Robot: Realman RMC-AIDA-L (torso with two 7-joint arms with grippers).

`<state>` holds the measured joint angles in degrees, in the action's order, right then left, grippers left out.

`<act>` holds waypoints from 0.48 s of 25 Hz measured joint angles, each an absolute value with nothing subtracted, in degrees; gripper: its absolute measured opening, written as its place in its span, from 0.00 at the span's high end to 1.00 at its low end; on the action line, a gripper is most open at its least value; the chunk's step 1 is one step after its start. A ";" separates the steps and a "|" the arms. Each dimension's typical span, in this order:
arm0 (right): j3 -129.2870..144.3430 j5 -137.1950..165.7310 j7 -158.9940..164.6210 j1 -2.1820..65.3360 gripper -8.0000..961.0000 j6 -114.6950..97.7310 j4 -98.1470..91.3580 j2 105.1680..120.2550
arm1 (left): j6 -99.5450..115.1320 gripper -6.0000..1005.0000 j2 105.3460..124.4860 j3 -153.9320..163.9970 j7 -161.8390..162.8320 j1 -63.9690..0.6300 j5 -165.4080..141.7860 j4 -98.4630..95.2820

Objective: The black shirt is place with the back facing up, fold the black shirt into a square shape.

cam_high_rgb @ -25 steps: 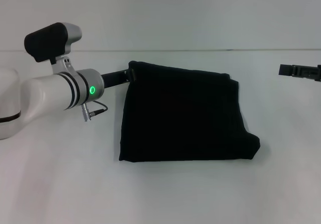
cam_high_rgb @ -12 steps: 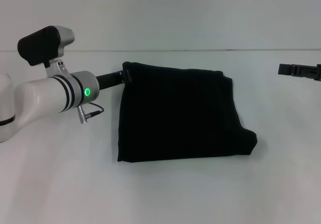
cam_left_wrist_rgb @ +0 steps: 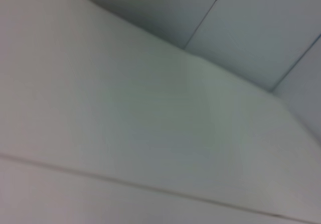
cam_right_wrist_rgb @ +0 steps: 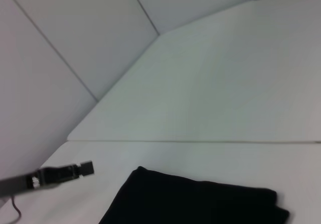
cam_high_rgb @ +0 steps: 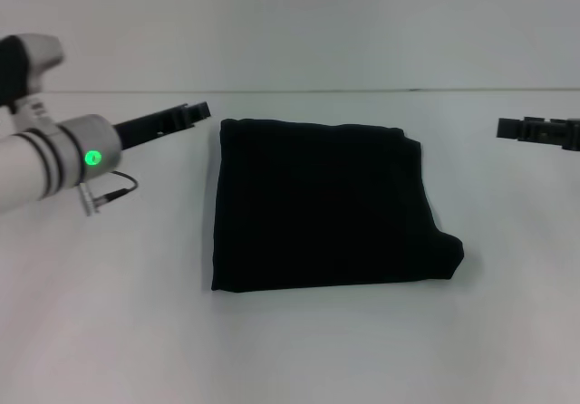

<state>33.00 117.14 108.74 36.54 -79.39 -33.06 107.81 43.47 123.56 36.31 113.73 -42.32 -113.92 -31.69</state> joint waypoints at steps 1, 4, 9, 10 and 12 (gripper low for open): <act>33.00 117.10 107.16 36.79 0.18 -79.63 -33.14 108.09 | 46.88 0.75 123.49 36.28 113.65 -41.04 -113.52 -34.06; 33.47 117.20 102.28 37.79 0.18 -80.80 -33.42 108.93 | 61.85 0.68 123.45 36.27 109.75 -37.78 -112.43 -40.98; 40.27 117.54 98.79 39.22 0.18 -81.00 -36.80 110.03 | 79.29 0.56 123.06 37.11 100.47 -37.03 -114.38 -45.46; 42.28 117.63 99.48 39.51 0.18 -80.44 -37.84 110.19 | 80.00 0.52 122.91 37.52 99.95 -37.43 -115.78 -45.72; 45.58 118.34 101.71 40.37 0.18 -79.09 -39.47 110.42 | 80.54 0.45 122.64 38.43 99.58 -38.36 -118.71 -46.07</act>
